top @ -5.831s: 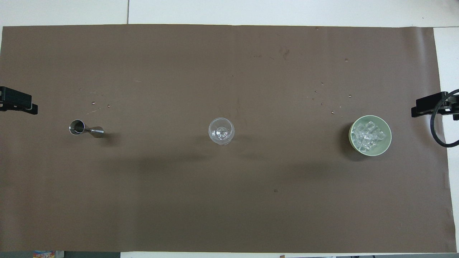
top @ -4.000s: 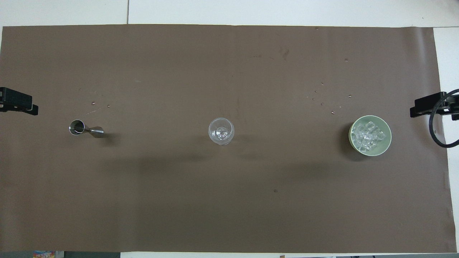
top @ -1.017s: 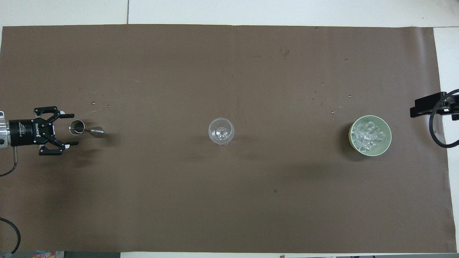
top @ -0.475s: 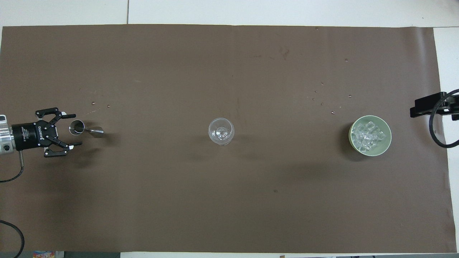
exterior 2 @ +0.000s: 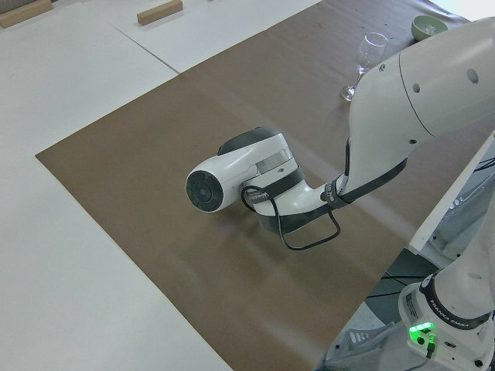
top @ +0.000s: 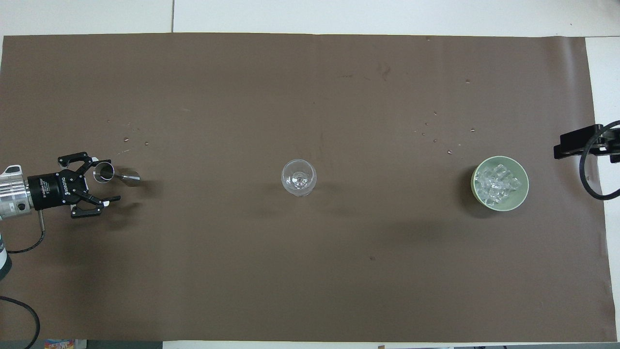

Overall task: Pour wine and add ice with both arms
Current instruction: 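Close the left gripper around the small metal cup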

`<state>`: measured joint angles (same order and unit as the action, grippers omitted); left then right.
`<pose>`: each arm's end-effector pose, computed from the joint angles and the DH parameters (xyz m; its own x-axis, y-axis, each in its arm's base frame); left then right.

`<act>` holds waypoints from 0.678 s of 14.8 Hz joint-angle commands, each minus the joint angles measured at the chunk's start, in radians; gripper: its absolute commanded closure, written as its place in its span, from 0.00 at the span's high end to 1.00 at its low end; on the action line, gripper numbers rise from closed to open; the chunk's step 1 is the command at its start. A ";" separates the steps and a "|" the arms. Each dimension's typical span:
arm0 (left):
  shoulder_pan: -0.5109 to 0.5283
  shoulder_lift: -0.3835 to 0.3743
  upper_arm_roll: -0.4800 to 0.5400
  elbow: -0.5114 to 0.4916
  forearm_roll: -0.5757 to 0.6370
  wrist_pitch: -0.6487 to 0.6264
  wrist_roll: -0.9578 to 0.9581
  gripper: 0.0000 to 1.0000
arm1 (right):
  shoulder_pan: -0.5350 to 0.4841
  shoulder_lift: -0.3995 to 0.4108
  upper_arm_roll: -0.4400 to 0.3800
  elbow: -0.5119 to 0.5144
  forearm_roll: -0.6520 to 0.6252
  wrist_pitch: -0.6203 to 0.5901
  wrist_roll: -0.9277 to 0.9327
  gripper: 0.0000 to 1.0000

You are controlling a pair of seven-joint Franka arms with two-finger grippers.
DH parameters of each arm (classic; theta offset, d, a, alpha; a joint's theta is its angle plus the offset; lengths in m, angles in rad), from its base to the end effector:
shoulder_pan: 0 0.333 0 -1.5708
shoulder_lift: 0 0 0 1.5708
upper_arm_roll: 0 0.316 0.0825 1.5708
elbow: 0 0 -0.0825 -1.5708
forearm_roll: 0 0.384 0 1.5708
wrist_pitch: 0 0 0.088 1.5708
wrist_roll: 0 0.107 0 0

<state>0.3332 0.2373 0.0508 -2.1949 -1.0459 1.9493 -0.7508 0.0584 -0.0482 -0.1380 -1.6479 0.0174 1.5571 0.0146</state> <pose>0.5045 0.1414 0.2687 -0.1280 0.5794 -0.8049 0.9728 0.2315 0.0119 0.5352 -0.0426 0.6131 0.9947 -0.0933 -0.0434 -0.0944 -0.9953 -0.0234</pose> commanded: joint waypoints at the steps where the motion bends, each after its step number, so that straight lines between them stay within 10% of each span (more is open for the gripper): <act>1: -0.003 -0.016 -0.005 -0.040 -0.031 0.022 0.033 1.00 | -0.012 -0.015 0.005 -0.016 0.015 0.008 -0.016 1.00; 10: -0.003 -0.021 -0.009 -0.048 -0.094 0.008 0.110 0.99 | -0.012 -0.015 0.005 -0.016 0.015 0.008 -0.016 1.00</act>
<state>0.3328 0.2372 0.0430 -2.2176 -1.1108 1.9489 -0.6642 0.0584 -0.0482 -0.1380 -1.6479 0.0174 1.5571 0.0146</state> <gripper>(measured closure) 0.004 0.000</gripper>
